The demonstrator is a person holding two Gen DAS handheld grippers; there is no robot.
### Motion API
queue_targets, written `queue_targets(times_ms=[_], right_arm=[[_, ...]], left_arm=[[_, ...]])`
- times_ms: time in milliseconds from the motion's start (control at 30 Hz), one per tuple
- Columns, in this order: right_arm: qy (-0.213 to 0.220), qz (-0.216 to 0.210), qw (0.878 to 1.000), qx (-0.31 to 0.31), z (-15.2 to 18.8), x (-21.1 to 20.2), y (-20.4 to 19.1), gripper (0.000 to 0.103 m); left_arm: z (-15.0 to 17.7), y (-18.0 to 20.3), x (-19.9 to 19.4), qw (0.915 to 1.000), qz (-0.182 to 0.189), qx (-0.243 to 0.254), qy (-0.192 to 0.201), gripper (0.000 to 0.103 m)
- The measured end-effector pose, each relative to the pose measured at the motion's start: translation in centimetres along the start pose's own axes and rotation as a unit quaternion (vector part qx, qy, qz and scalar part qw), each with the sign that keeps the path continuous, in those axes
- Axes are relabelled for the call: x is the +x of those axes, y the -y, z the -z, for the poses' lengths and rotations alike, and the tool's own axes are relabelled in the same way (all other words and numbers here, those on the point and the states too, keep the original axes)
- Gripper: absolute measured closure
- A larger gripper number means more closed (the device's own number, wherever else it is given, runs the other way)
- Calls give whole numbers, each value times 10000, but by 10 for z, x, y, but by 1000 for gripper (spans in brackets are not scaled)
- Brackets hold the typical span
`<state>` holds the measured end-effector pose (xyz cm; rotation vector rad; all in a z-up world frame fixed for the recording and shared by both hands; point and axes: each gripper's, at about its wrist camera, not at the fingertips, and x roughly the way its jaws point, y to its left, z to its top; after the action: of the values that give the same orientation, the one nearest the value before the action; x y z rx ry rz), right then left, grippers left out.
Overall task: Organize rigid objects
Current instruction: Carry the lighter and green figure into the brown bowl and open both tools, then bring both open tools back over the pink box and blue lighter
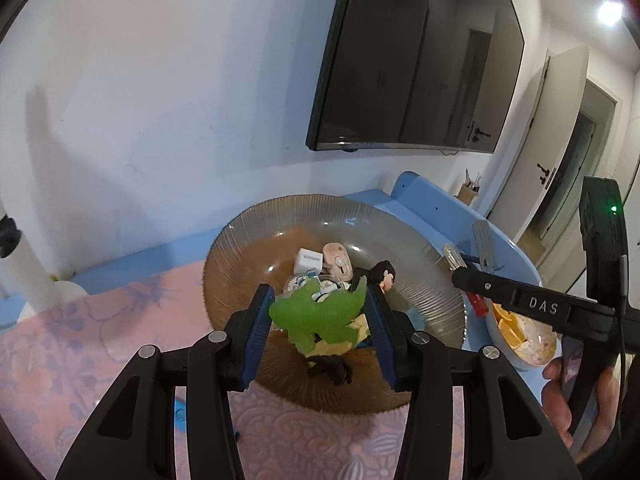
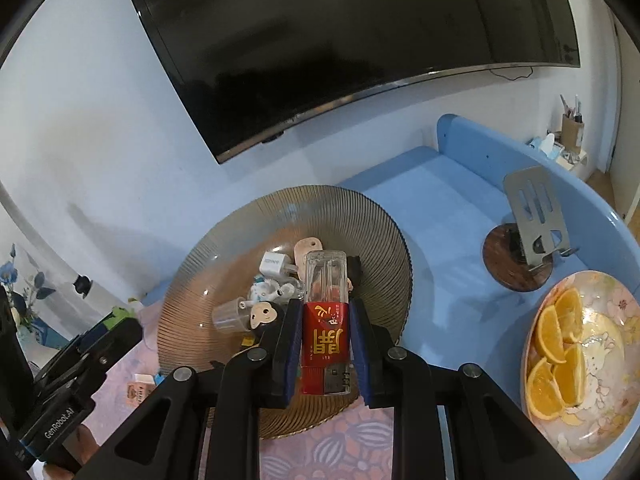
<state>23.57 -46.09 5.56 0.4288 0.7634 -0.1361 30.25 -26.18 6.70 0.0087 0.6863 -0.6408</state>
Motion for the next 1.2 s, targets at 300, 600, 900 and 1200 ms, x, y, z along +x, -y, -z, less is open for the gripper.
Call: queue_targets(times_ms=[300,600,900,1200], right_arm=[[-43,-5,9999,-141,32,3,-2,48],[-3,-903,9878,-1272,79,-30,-91,41],[-539,-994,9604,-2545,187,9,-178,39],[-775,-726,9772,-1838,184,37,-146,35]], left_arm=[[9,-36,-43,9988,-128,-432,208,21],[65,-97,-137,9875,-1014,-1129,421,18],[154,-128,-138,9694,-2103,-1201,-403,14],[186,-136,-107,9649,-2196,-1217,-767,14]])
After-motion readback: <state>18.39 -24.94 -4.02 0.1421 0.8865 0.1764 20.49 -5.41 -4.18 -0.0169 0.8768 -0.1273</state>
